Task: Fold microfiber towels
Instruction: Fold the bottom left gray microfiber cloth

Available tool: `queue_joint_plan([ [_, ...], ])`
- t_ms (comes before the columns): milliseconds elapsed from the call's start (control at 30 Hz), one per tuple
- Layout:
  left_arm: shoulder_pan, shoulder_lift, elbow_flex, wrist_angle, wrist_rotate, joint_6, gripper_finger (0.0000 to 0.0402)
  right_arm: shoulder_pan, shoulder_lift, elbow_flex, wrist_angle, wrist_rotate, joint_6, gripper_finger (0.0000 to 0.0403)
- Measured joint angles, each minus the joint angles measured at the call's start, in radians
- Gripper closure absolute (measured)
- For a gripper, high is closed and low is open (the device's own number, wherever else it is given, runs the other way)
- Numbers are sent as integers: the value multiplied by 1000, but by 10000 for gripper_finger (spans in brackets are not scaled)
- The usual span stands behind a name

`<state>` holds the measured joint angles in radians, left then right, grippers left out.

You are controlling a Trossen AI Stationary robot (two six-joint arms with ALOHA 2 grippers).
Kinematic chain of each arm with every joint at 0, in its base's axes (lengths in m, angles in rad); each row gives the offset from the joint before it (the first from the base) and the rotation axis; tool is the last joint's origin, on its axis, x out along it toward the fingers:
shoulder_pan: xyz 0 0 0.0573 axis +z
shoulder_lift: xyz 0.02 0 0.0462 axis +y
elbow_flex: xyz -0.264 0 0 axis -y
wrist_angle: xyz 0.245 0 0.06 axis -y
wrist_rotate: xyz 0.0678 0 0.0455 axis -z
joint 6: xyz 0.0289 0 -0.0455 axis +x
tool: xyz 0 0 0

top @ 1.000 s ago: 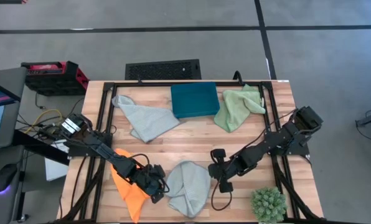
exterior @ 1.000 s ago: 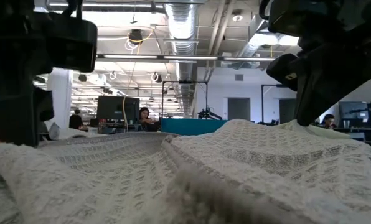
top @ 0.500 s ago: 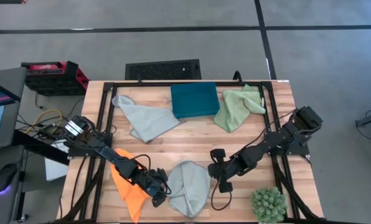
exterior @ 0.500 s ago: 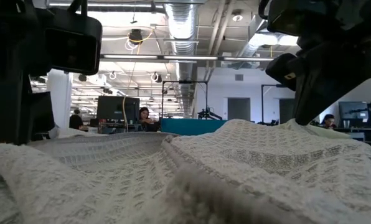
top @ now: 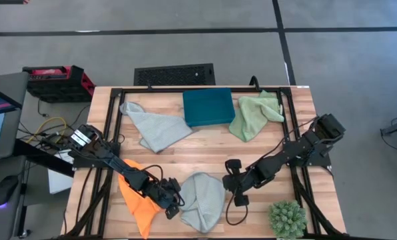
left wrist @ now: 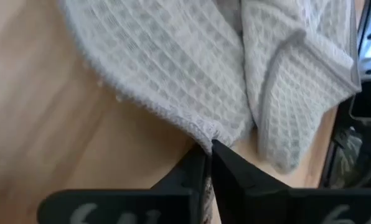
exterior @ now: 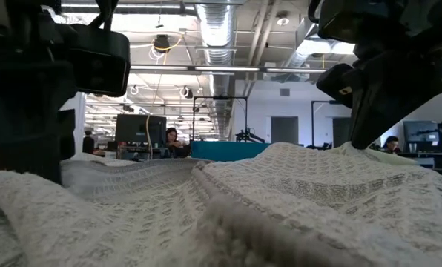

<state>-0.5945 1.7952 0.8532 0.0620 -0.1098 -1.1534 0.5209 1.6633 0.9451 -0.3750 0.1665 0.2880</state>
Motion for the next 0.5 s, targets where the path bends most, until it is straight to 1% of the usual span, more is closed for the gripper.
queue_joint_plan([
  [100,1,-25,0,-6,-21,23,399,0,-19,0,-49,29,6,401],
  [200,1,-79,0,-54,-65,50,400,1,-61,0,-118,68,35,401],
  [400,13,-277,0,-283,-190,72,401,-1,-189,1,-236,158,44,401],
  [500,36,-397,0,-385,-251,94,401,-14,-261,22,-299,226,48,401],
])
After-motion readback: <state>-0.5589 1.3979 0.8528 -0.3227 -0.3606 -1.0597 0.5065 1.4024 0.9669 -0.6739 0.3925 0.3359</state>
